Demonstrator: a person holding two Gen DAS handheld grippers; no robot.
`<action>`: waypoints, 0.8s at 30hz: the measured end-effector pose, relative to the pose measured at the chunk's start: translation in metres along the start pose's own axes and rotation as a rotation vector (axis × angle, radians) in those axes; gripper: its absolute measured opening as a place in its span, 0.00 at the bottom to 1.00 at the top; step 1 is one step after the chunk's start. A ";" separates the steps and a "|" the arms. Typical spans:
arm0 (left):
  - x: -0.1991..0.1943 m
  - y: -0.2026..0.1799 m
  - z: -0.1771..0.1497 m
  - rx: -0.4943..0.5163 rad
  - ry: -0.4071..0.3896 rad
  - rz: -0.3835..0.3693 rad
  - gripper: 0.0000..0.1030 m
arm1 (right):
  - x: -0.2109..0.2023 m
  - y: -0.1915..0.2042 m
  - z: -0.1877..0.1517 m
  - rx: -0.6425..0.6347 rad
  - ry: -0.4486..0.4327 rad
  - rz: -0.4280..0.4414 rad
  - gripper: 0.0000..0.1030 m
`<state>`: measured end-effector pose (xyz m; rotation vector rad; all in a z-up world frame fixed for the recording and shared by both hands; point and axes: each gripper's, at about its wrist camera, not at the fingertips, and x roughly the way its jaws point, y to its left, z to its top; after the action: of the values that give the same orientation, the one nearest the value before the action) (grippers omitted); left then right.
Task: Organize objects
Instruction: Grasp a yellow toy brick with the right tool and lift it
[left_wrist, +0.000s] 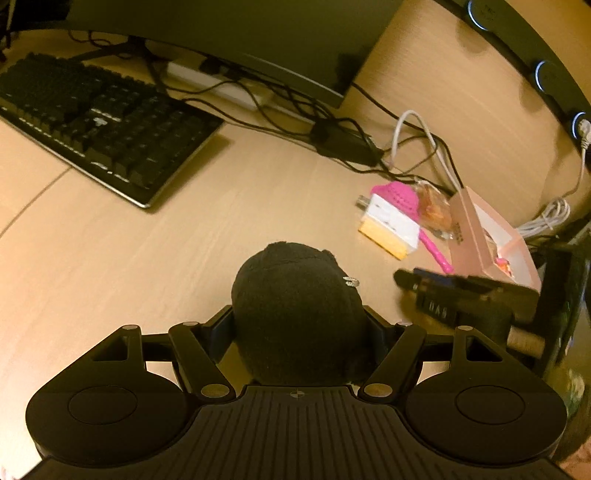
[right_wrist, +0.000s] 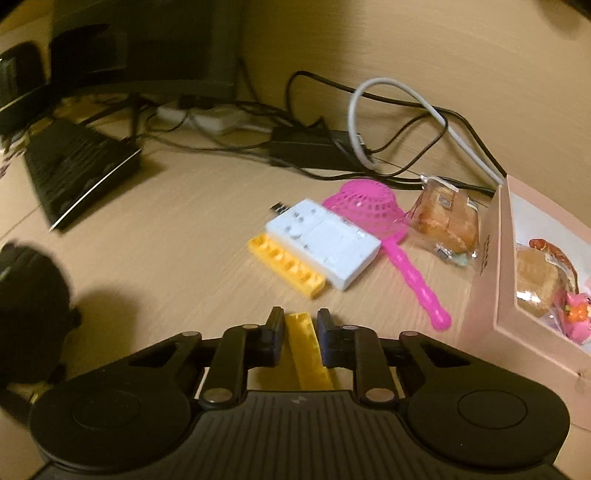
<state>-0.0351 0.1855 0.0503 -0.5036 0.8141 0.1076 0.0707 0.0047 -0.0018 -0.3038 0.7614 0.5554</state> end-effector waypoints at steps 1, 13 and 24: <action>0.002 -0.003 0.000 0.000 0.003 -0.008 0.74 | -0.004 -0.001 -0.004 0.001 0.004 0.005 0.18; 0.004 -0.021 -0.012 0.004 0.003 -0.023 0.74 | -0.036 -0.034 -0.035 0.077 0.004 -0.032 0.21; -0.016 0.005 -0.012 -0.053 -0.006 0.007 0.74 | -0.004 -0.020 0.018 0.128 -0.073 -0.024 0.93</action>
<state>-0.0558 0.1853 0.0532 -0.5506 0.8083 0.1374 0.0906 -0.0048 0.0148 -0.1734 0.7184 0.4899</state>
